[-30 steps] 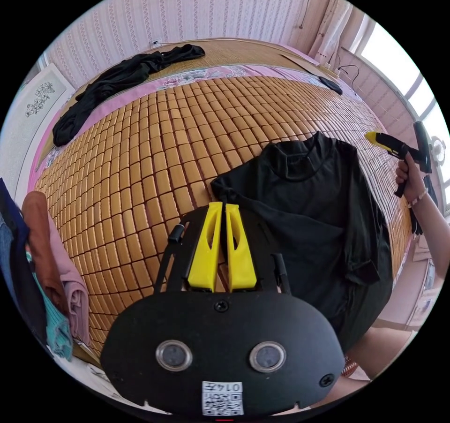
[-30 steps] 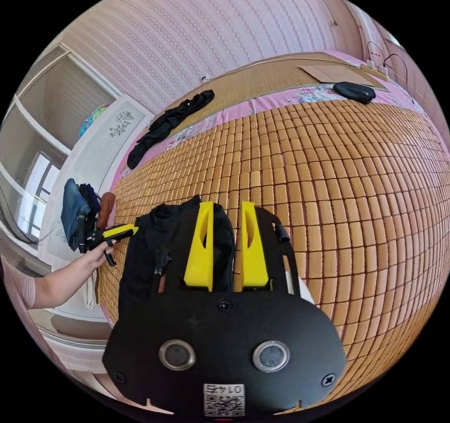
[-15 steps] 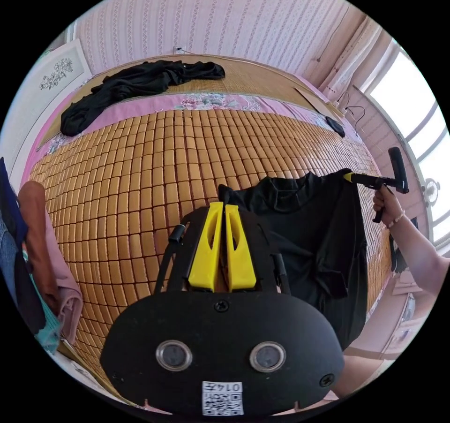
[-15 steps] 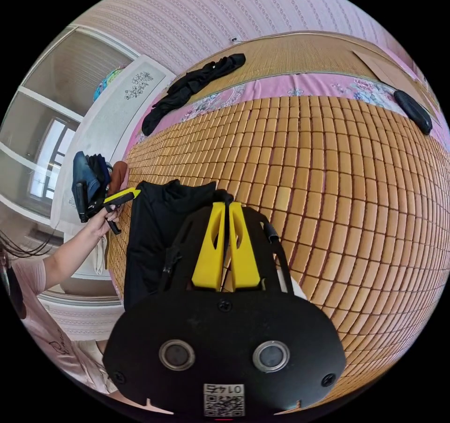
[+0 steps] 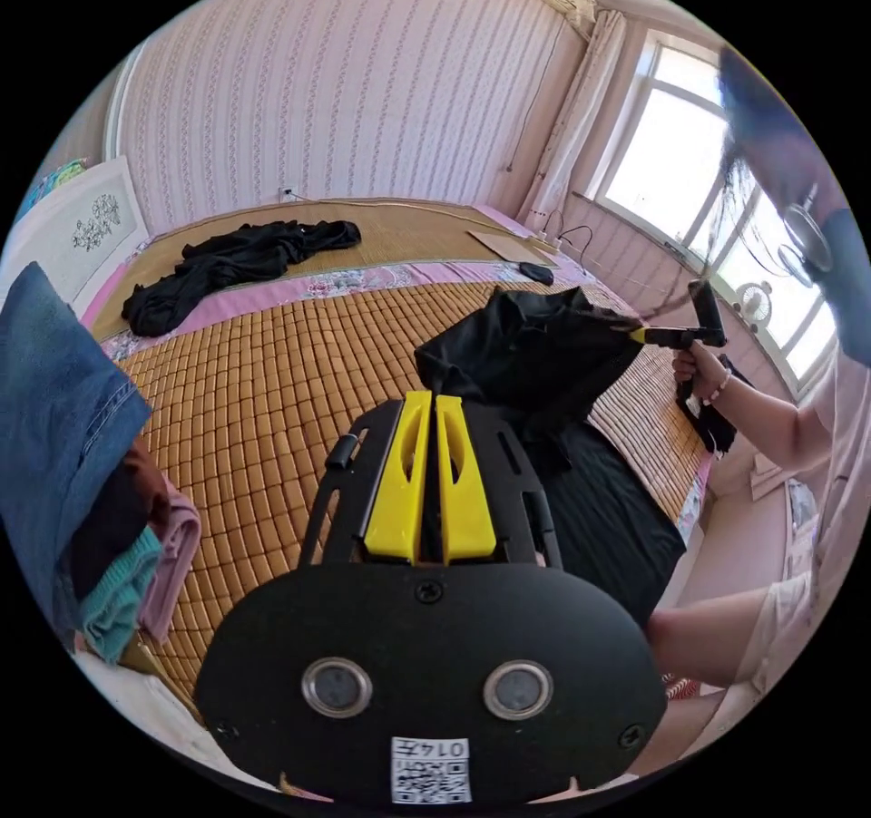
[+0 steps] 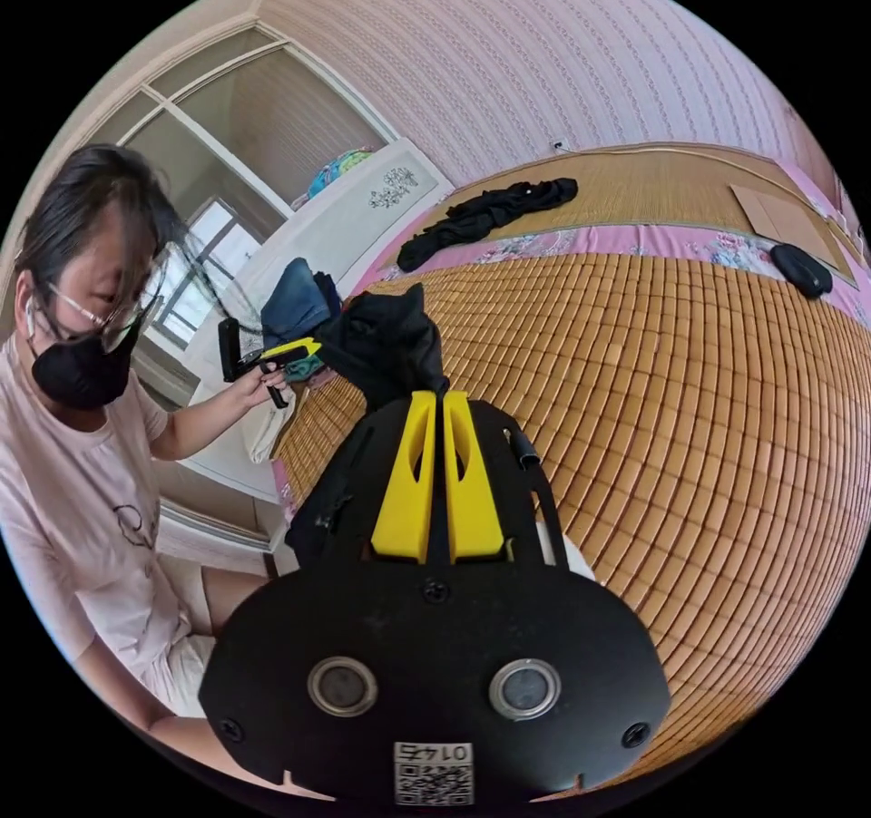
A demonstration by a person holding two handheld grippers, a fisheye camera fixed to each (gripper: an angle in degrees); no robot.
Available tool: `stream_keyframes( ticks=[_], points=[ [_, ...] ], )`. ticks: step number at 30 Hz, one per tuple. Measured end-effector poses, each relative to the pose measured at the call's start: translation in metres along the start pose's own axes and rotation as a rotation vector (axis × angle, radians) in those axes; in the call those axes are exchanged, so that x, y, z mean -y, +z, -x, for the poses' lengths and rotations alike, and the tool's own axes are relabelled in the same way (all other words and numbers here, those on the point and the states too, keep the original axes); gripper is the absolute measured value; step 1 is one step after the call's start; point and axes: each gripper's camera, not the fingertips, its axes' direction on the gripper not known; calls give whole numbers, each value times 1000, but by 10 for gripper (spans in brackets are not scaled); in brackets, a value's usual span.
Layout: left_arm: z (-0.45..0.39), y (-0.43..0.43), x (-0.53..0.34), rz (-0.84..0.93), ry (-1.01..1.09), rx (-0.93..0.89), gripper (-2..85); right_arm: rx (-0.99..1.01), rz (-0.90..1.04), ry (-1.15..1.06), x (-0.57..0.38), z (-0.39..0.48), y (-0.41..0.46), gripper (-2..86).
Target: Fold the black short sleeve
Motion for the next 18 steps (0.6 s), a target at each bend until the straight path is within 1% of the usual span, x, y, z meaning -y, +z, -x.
stream_keyframes(
  ticks=[3,7,9,12,15,18],
  points=[
    [-21,-21,-53,97,-31,-8,-10,-26,91,103,-60,16,5,5],
    [-43,-16,-124,213,-131,-52,-10,15,217,281,-137,18,43,4],
    [-52,-11,-145,224,-147,-59,-10,2,238,296,-157,23,56,4],
    [-65,-11,-163,222,-127,-51,-10,-43,204,243,-173,41,63,5],
    [-78,-33,-177,175,-111,-92,-10,-70,186,171,-191,70,56,5],
    [-96,-57,-204,158,-108,-138,-10,-112,232,187,-228,93,58,5]
  ],
)
